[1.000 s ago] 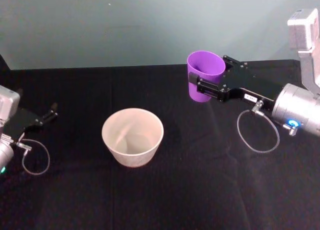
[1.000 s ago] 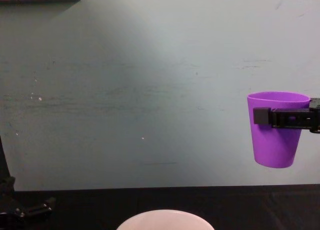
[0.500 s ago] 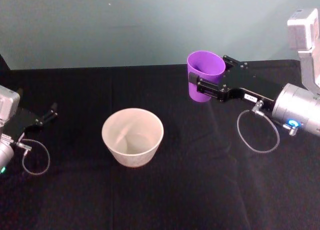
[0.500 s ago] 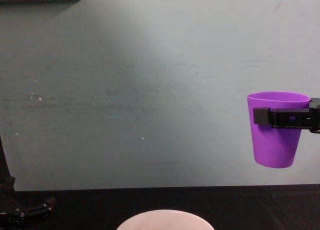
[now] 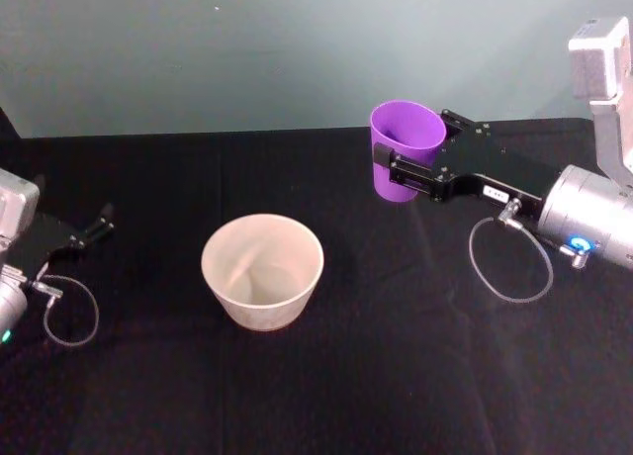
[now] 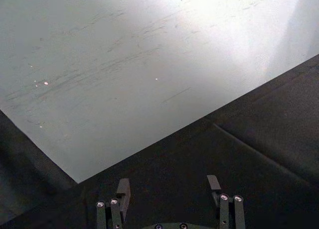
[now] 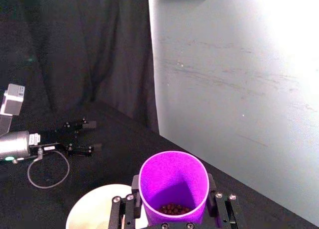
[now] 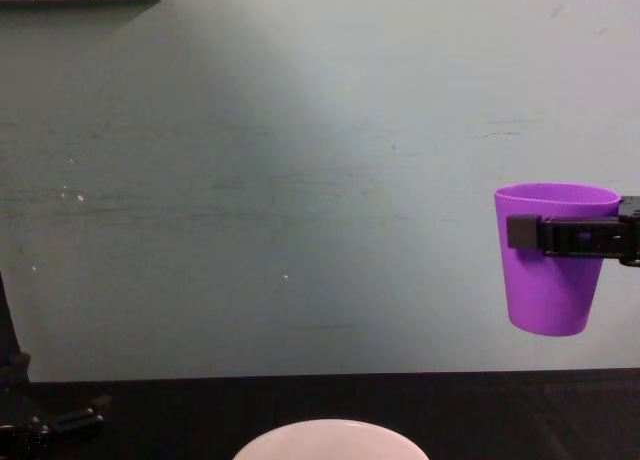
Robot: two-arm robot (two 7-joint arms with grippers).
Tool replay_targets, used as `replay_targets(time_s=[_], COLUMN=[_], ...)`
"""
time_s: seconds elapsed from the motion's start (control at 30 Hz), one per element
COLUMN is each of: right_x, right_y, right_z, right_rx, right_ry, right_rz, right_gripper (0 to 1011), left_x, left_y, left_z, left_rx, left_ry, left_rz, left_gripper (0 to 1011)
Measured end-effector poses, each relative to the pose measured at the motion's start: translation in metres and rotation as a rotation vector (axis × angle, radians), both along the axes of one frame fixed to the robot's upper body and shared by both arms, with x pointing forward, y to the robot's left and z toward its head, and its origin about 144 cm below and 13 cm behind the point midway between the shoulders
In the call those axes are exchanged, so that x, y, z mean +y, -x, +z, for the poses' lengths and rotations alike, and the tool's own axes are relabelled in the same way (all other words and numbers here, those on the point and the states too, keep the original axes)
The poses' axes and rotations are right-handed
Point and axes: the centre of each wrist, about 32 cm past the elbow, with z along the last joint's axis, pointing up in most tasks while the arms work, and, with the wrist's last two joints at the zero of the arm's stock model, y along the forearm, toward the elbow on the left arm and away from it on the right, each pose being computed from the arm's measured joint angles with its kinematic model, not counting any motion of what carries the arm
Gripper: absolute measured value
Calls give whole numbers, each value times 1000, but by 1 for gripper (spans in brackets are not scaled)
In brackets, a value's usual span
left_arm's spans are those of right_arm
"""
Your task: Pick up the cup and pour the mung beans from the cup into the bowl.
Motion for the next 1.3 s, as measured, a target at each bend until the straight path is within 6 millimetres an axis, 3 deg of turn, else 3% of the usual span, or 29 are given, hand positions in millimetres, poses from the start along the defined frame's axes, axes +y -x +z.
replay_targets(time_s=[1.3], right_x=[0], right_y=[0], right_z=[0], right_rx=[0], right_ry=[0], right_rz=[0], right_gripper=[729], left_x=[0], left_y=[0], left_z=[0], left_rx=[0], left_ry=[0], left_rz=[0], left_gripper=[1000])
